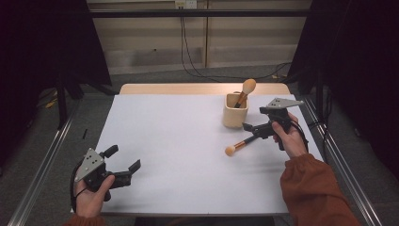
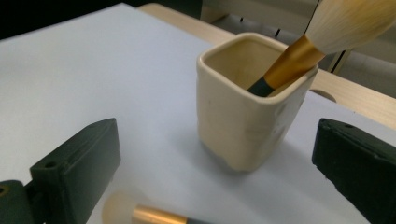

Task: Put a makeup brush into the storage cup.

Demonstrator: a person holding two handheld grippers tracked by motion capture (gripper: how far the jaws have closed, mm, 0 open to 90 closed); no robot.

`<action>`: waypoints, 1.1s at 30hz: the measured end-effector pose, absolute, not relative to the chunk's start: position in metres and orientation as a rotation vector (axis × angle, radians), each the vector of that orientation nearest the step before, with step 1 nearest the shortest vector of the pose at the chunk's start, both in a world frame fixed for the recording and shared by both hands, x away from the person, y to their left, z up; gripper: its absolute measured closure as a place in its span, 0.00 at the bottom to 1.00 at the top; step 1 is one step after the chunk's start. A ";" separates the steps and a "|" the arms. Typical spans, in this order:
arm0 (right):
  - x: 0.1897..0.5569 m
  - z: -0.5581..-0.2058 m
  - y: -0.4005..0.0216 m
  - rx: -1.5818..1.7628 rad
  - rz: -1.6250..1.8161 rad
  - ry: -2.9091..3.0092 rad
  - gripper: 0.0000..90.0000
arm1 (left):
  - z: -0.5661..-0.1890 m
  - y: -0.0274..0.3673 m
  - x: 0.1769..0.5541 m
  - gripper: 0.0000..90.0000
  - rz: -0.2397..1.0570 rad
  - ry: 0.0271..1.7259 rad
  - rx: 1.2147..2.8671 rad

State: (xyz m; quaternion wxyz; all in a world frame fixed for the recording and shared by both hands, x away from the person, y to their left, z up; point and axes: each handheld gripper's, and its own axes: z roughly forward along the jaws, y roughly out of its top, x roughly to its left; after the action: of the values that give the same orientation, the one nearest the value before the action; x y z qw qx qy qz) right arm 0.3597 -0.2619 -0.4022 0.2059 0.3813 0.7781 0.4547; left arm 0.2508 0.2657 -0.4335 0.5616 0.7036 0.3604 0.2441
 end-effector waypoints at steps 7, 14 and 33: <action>0.364 -0.401 -0.263 1.035 1.173 2.327 0.04 | -0.433 0.266 0.251 0.02 0.578 0.839 1.669; 0.368 -0.397 -0.263 1.009 1.051 2.458 0.04 | -0.434 0.266 0.252 0.02 0.579 0.839 1.672; 0.375 -0.401 -0.257 0.939 0.695 2.737 0.04 | -0.434 0.266 0.252 0.02 0.582 0.839 1.673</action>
State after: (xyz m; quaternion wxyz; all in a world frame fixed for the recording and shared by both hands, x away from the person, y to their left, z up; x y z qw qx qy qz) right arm 0.3751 -0.2571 -0.4007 0.0827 0.3144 0.9166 0.2329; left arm 0.2515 0.2662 -0.4335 0.5572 0.7087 0.3556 0.2465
